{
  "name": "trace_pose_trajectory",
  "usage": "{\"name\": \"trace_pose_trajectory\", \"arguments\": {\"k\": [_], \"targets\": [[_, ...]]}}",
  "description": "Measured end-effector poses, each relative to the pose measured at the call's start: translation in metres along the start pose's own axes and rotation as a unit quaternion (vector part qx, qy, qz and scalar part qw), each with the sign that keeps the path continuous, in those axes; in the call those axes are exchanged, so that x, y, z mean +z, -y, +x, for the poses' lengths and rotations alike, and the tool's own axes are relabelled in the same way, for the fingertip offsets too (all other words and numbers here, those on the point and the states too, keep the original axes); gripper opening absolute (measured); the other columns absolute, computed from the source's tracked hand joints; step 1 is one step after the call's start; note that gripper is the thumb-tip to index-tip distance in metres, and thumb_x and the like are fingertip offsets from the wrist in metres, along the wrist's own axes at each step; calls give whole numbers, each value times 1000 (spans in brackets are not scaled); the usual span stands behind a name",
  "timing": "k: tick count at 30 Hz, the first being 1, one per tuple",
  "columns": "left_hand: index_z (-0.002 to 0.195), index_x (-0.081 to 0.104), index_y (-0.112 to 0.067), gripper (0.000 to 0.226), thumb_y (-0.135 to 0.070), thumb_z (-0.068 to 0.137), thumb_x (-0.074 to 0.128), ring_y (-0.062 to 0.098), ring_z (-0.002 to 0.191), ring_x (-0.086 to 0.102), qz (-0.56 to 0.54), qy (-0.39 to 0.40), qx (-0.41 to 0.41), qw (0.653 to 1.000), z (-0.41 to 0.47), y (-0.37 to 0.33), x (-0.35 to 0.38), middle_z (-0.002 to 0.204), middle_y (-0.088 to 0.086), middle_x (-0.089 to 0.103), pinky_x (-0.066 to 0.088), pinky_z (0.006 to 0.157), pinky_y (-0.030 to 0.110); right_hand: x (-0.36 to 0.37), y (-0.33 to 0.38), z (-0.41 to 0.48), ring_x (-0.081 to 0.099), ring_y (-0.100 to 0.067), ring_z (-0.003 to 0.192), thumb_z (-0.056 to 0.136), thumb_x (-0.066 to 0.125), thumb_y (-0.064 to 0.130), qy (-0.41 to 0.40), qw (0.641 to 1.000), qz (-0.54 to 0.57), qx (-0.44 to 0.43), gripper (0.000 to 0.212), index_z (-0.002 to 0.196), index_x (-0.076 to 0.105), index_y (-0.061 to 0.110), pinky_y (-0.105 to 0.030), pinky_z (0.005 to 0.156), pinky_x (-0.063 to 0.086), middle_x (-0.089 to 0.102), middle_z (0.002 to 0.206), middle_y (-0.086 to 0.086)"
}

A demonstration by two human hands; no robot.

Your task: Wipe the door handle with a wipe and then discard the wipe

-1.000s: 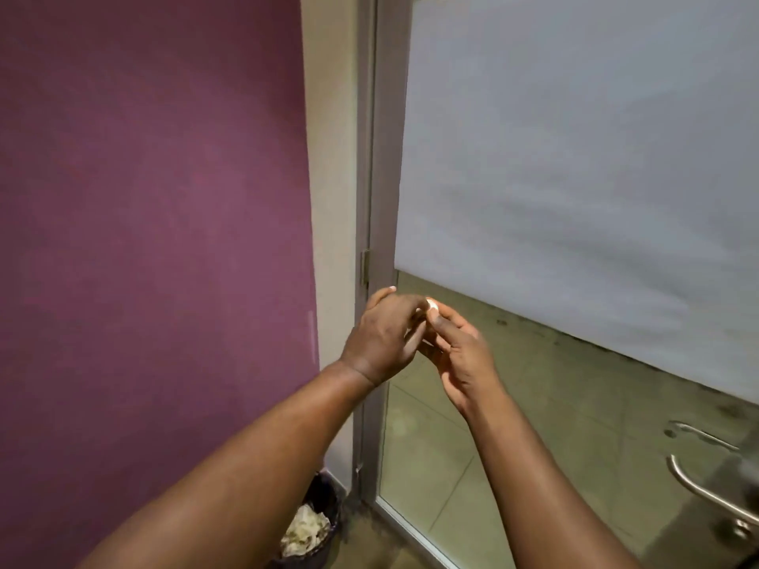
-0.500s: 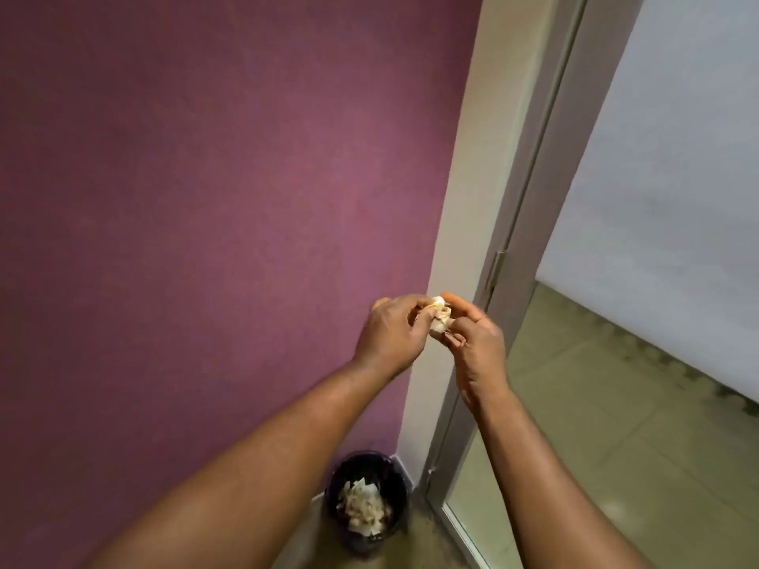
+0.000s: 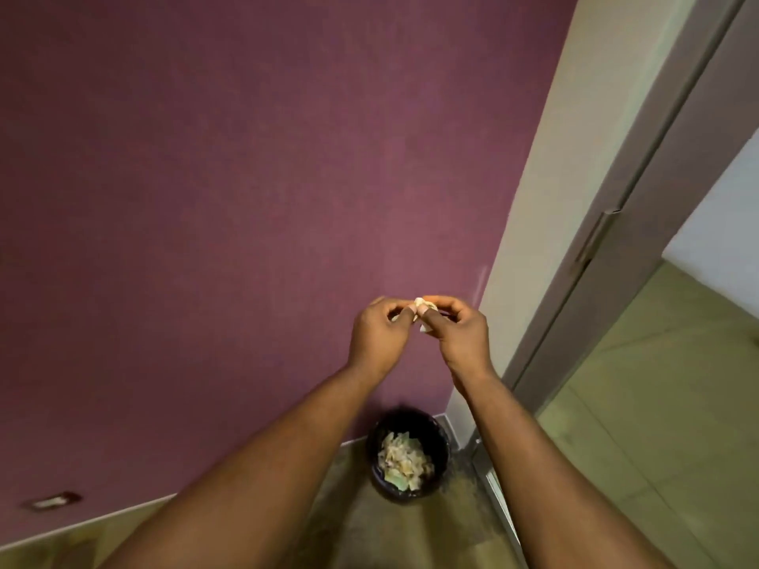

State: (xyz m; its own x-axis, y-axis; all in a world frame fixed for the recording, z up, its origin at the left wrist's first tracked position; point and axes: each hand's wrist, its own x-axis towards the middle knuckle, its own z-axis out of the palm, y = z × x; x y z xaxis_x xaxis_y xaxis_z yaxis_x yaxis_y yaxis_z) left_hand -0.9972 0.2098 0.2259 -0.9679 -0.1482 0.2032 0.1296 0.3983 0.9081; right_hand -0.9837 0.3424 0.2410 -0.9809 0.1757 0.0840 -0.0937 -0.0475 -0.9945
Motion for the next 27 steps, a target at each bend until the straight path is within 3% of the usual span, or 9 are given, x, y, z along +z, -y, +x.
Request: {"name": "trace_pose_trajectory", "arguments": {"k": [4, 10, 12, 17, 19, 21, 23, 25, 27], "targets": [[101, 79, -20, 15, -14, 90, 70, 8, 88, 72, -3, 9, -61, 998, -6, 43, 16, 96, -8, 77, 59, 83, 33, 1, -49, 4, 72, -18, 78, 88, 74, 3, -3, 998, -39, 48, 20, 108, 74, 3, -32, 73, 60, 77, 94, -13], [86, 71, -42, 29, -15, 91, 65, -3, 80, 70, 20, 52, -109, 992, -22, 112, 43, 87, -22, 74, 58, 74, 25, -3, -136, 1, 74, -7, 77, 90, 68, 5, -10, 989, -94, 117, 20, 101, 79, 17, -14, 63, 54, 79, 83, 8], [89, 74, -37, 22, -18, 92, 64, 1, 81, 71, 31, 63, -135, 988, -27, 140, 55, 87, -19, 75, 59, 77, 29, -5, -167, 0, 72, -6, 79, 89, 64, 8, -17, 984, -116, 135, 20, 99, 78, 18, -12, 63, 53, 77, 86, 8], [100, 79, -23, 15, -21, 96, 64, 14, 88, 71, 117, 119, -86, 982, -19, 211, 81, 93, -7, 76, 55, 80, 28, -15, -240, 10, 65, 5, 75, 90, 61, 31, -11, 969, -244, 30, 25, 99, 80, 17, 1, 70, 42, 71, 86, 12], [112, 77, -18, 22, -22, 102, 58, 21, 103, 71, 164, 137, -55, 975, -17, 232, 86, 109, 2, 77, 53, 92, 31, -20, -266, 13, 67, -2, 90, 94, 66, 24, -7, 964, -251, 91, 22, 113, 76, 20, -5, 78, 47, 72, 100, 8], [125, 73, -11, 29, -17, 103, 55, 26, 117, 67, 163, 130, -83, 974, -15, 248, 89, 125, 9, 73, 50, 103, 36, -24, -291, 15, 67, -12, 103, 94, 68, 11, -15, 964, -227, 135, 28, 121, 73, 16, -24, 93, 55, 72, 118, 0], [129, 70, -11, 31, -11, 102, 56, 26, 121, 65, 162, 131, -104, 973, -17, 262, 91, 131, 10, 70, 48, 108, 36, -26, -306, 14, 67, -20, 112, 95, 67, 11, -23, 956, -260, 130, 29, 123, 73, 15, -41, 102, 53, 70, 127, -6], [132, 68, -12, 33, -10, 102, 56, 27, 123, 64, 180, 140, -99, 969, -21, 280, 94, 134, 10, 68, 45, 109, 35, -26, -319, 11, 64, -26, 120, 96, 65, 11, -19, 949, -293, 111, 30, 125, 72, 14, -46, 108, 48, 69, 131, -9], [135, 66, -11, 35, -10, 102, 56, 27, 127, 62, 183, 131, -105, 969, -23, 291, 98, 138, 9, 65, 42, 112, 33, -23, -328, 10, 61, -26, 126, 97, 63, 10, -26, 945, -307, 106, 32, 128, 70, 15, -40, 113, 43, 67, 135, -8]]}}
